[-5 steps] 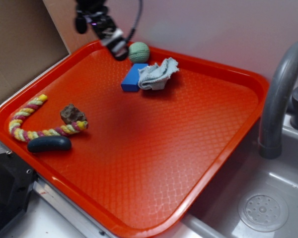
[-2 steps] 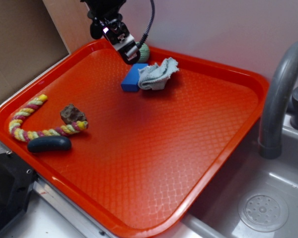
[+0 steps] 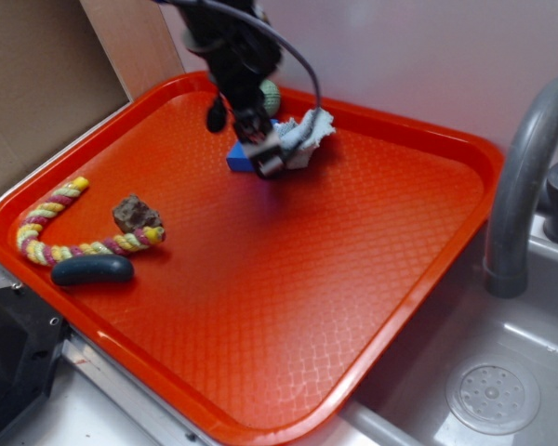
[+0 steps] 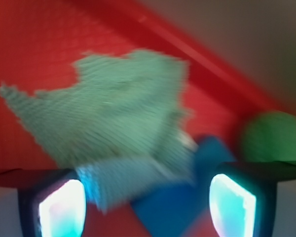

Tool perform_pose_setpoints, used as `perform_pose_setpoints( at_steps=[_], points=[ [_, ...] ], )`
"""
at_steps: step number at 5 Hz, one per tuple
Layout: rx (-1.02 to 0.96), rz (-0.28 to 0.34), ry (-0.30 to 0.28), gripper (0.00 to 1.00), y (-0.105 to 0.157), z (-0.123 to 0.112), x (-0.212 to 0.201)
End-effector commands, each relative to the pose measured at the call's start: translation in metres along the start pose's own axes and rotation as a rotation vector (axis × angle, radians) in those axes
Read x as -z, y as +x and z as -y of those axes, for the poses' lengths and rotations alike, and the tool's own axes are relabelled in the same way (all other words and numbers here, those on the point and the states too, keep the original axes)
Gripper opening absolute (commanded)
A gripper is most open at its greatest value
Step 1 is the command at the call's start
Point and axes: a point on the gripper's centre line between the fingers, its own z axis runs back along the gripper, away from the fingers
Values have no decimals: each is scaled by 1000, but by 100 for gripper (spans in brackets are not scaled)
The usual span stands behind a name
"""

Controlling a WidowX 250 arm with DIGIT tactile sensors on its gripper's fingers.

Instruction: Grab the blue cloth.

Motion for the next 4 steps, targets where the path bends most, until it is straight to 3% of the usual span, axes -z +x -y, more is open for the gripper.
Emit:
perform_pose_setpoints(
  at_steps=[1,3,4],
  points=[
    [68,70,-18,100,9,18,-19],
    [8,-5,48,100,38,8,7],
    [-24,-23,50,100,48,3,18]
  ],
)
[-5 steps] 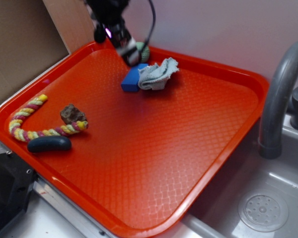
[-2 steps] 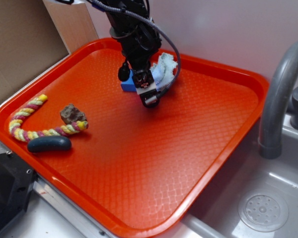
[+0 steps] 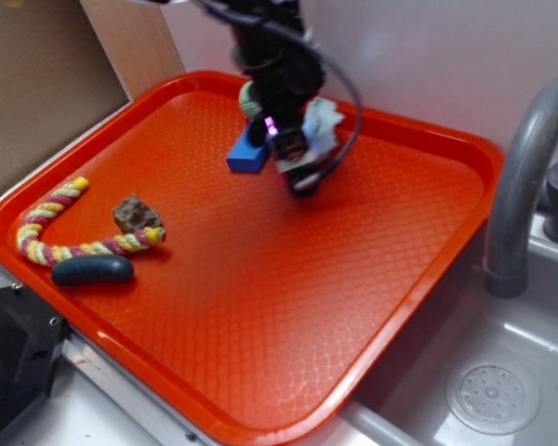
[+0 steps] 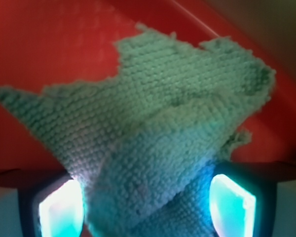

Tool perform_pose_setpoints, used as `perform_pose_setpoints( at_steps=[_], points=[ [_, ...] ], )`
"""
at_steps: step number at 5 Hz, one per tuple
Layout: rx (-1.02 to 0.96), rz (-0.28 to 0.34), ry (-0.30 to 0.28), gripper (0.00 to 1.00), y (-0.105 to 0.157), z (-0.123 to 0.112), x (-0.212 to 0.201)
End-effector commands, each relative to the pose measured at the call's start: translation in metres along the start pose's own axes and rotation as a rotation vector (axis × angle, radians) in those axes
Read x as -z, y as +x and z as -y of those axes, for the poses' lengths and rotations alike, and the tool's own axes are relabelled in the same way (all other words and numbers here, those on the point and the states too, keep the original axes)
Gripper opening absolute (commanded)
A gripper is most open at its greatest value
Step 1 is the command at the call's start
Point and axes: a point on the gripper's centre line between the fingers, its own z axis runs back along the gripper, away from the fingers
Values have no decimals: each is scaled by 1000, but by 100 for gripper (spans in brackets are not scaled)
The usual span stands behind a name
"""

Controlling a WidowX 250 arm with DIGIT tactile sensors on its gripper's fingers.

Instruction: Grab the blue cloth.

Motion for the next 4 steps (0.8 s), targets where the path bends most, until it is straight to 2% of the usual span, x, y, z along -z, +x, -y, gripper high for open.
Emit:
perform_pose_setpoints(
  at_steps=[1,2,3,4],
  points=[
    [-41,7,2,0,18,1,3],
    [-69,10,-12,0,6,-5,-16],
    [-142,4,-57,0,-20,-17,-40],
    [-201,16,-64,0,-47,-19,-50]
  ],
)
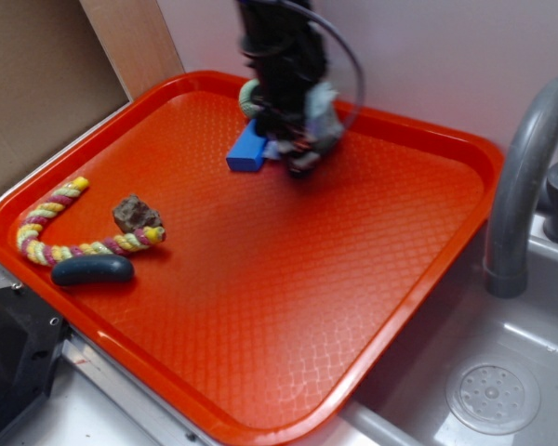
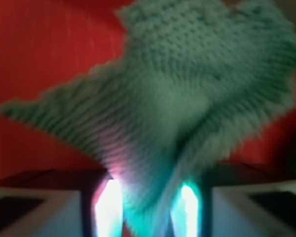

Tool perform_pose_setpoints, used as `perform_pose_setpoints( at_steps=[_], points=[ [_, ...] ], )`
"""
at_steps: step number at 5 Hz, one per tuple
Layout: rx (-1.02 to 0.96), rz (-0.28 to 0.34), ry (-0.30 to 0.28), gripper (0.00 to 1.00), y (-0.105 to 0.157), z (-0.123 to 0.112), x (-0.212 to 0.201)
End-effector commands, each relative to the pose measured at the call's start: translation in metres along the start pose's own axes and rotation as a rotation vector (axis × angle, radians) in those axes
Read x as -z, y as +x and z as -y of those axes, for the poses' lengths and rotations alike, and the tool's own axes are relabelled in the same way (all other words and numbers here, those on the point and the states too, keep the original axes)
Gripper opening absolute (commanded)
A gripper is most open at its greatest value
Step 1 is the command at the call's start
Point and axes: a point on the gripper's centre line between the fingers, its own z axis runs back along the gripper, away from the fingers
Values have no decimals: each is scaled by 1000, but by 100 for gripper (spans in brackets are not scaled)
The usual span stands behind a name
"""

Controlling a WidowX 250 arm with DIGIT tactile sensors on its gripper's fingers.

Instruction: Grab the blue cloth.

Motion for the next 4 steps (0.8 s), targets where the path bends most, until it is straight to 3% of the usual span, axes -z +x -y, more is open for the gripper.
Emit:
perform_pose_setpoints(
  at_steps=[1,2,3,4],
  points=[
    [-18,87,-9,0,-33,3,-37],
    [60,121,-37,97,-26,10,-37],
    [39,106,4,100,2,21,-25],
    [203,137,73,100,30,27,-5]
  ],
)
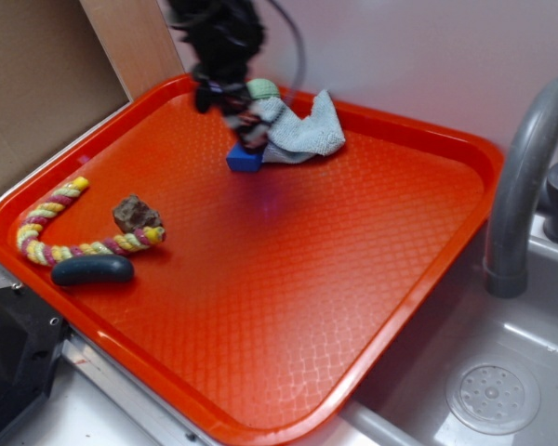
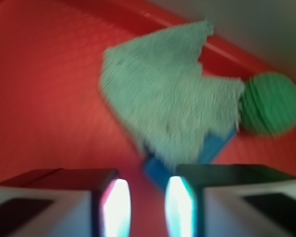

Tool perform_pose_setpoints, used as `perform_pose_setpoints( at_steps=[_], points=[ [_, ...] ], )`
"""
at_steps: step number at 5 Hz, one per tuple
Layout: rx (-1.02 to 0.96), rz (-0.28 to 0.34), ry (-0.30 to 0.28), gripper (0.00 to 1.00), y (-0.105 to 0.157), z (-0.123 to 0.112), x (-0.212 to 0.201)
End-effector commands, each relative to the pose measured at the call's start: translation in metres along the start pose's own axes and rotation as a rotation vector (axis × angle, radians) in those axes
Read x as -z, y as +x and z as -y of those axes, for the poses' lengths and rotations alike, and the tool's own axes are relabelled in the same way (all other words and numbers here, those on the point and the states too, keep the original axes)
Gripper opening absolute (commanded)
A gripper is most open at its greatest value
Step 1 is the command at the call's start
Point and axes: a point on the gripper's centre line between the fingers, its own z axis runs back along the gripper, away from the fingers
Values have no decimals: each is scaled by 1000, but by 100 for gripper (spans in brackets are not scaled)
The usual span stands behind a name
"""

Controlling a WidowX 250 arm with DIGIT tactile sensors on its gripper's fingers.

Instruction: Grab the blue cloth.

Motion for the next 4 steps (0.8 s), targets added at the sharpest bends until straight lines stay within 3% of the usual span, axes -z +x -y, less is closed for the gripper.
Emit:
perform_pose_setpoints(
  at_steps=[1,2,3,4],
  points=[
    [257,59,91,100,41,15,18],
    [203,5,25,100,35,16,23],
    [149,-38,10,100,30,12,27],
    [55,-104,-6,100,22,-7,40]
  ],
)
